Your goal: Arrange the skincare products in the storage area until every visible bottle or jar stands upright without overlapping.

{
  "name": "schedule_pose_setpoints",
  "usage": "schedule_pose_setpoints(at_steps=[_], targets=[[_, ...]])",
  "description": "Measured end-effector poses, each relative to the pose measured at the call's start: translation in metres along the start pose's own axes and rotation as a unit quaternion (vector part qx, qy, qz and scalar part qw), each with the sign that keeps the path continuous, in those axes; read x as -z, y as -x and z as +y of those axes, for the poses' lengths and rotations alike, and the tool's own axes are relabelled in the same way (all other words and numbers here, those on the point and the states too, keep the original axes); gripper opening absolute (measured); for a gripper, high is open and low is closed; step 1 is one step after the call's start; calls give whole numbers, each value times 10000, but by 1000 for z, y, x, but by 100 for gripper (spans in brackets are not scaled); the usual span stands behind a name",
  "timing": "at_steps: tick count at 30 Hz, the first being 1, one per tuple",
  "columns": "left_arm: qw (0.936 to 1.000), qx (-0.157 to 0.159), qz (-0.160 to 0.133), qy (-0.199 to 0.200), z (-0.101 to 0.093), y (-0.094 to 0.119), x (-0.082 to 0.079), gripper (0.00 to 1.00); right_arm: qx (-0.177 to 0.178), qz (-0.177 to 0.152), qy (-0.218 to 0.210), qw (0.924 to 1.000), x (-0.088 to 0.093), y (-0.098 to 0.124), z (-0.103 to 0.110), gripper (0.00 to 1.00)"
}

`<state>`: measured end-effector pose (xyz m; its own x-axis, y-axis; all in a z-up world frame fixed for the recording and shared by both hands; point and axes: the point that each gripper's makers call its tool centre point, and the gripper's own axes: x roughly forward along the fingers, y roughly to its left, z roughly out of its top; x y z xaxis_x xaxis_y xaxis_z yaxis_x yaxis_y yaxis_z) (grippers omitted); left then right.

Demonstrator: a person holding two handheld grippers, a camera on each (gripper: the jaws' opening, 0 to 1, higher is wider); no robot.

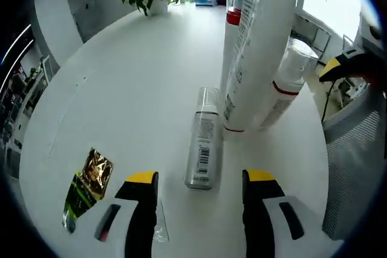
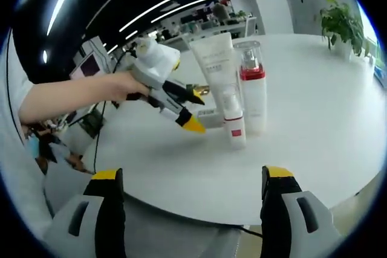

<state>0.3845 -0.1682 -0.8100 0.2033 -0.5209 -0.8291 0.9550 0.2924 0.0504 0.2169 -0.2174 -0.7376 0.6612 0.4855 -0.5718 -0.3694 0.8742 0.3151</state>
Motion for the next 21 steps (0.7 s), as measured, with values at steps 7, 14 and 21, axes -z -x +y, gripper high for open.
schedule_pose_setpoints(at_steps=[7,14,21], targets=[[9998,58,25,-178,11,-10,-6,49,2,5,-32,10000,0,-1,-1,94],[9992,219,62,-331,6,-18,-12,43,25,-5,-62,10000,0,-1,-2,94],[9985,352,213,-350,2,-24,-9,34,46,-8,-74,10000,0,-1,-3,93]])
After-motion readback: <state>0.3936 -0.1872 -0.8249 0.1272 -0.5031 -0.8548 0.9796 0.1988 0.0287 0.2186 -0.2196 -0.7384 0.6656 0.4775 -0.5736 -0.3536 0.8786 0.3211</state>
